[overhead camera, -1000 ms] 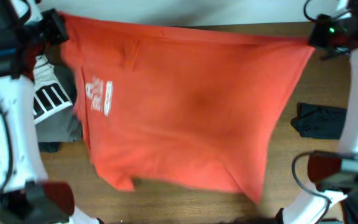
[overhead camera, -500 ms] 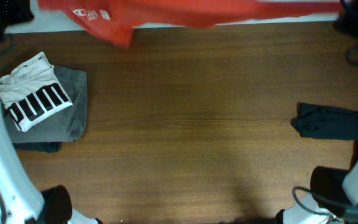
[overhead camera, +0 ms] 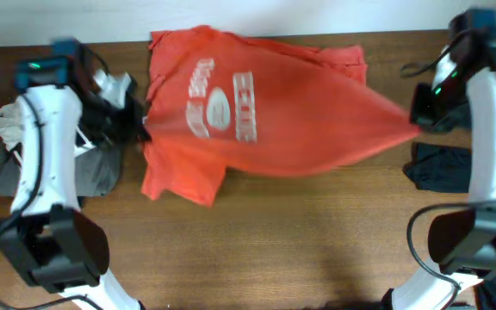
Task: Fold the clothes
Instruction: 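Lift the t-shirt with both grippers, swing it up and lay it flat, then fold the bottom hem upward with both grippers toward the collar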
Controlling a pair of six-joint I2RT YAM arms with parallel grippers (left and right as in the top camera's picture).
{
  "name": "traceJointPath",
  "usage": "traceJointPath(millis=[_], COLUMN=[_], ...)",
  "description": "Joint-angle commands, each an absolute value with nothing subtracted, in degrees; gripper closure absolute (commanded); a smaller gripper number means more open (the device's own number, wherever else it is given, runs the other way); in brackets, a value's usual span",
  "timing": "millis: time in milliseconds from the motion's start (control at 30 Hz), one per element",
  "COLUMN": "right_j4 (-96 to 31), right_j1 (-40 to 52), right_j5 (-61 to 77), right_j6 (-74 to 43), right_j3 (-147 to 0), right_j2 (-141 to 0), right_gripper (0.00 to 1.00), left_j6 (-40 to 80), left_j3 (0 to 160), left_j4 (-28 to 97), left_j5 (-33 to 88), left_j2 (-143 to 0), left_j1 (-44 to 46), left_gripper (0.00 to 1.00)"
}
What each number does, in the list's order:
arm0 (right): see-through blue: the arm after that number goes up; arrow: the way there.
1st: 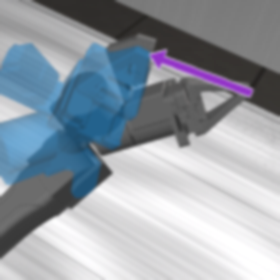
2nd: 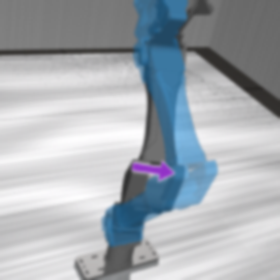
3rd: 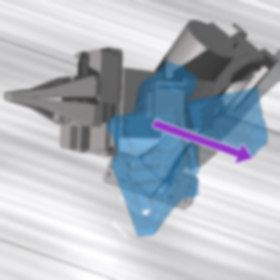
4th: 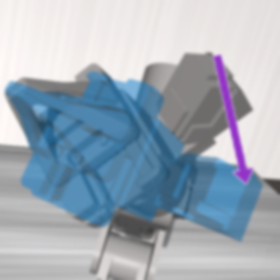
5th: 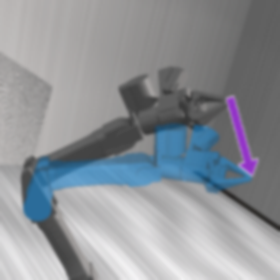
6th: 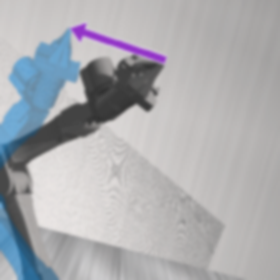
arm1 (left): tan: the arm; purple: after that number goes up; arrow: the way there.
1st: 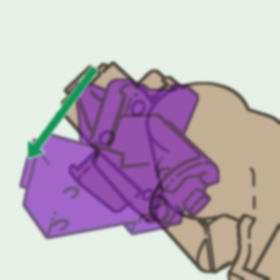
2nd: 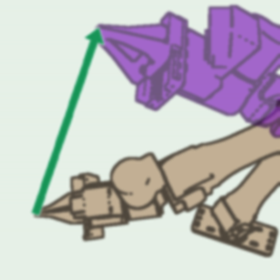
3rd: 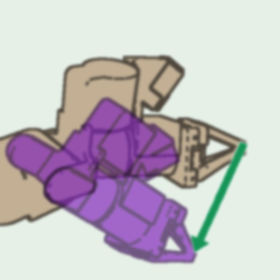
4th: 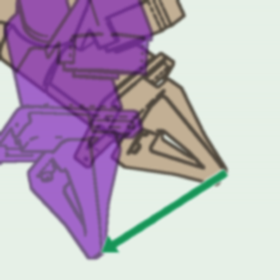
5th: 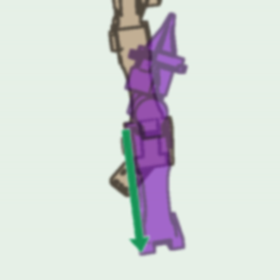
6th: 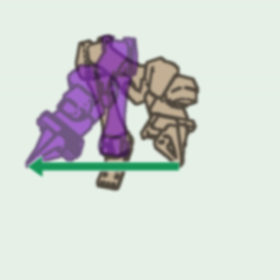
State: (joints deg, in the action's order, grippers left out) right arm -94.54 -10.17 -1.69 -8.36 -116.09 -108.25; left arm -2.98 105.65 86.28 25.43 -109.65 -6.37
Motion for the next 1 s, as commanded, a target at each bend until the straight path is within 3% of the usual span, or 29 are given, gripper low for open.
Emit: traceJointPath(millis=[0,300,500,767,967], right_j4=[-94.1,-86.4,-82.5,-82.7,-78.3], right_j1=[-10.2,-12.4,-16.4,-20.4,-20.3], right_j5=[-3.1,-1.1,-0.2,-0.2,1.1], right_j6=[-7.3,-7.9,-8.0,-8.6,-8.6], right_j3=[-108.1,-84.6,-71.0,-69.0,-69.0], right_j2=[-106.9,-95.6,-82.4,-70.1,-69.1], right_gripper=[0.96,0.96,0.96,0.96,0.96], left_j6=[-6.1,-6.1,-4.4,5.2,7.7], left_j3=[94.9,72.9,63.7,61.0,61.0], left_j4=[85.2,79.5,76.2,75.2,69.0], left_j5=[25.0,22.1,20.4,10.0,9.2], left_j2=[-107.9,-103.8,-90.7,-72.7,-69.0], left_j1=[-6.5,-6.5,-6.5,-6.5,-6.5], left_gripper=[1.0,1.0,0.99,1.0,0.99])
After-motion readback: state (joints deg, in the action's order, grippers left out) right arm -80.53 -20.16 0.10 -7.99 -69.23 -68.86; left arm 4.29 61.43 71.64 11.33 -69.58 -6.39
